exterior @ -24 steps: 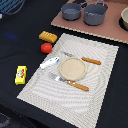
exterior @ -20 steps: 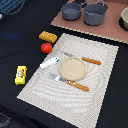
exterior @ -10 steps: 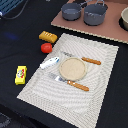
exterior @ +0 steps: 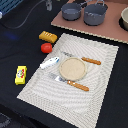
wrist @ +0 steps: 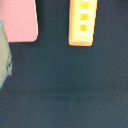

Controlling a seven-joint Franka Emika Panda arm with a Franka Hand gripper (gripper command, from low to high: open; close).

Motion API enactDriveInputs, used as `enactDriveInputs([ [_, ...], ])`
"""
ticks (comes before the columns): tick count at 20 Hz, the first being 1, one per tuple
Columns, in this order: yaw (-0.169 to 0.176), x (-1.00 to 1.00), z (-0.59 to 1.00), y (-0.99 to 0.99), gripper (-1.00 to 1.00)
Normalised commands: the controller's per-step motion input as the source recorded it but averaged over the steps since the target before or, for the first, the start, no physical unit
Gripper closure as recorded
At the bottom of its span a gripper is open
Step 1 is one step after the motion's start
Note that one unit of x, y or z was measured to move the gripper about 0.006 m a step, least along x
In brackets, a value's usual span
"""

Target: Interact with the objects in diverse but meaningful ways.

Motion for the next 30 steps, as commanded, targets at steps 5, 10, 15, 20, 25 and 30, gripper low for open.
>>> enactDriveInputs([
  [5, 0.000, -0.11, -0.52, -0.14, -1.00],
  [10, 0.000, -0.13, -0.53, -0.18, -1.00],
  [15, 0.000, -0.12, -0.41, -0.22, -1.00],
  [20, 0.000, -0.18, -0.46, -0.13, -1.00],
  [25, 0.000, -0.19, -0.41, -0.06, -1.00],
  [30, 0.010, -0.35, -0.38, 0.01, -1.00],
])
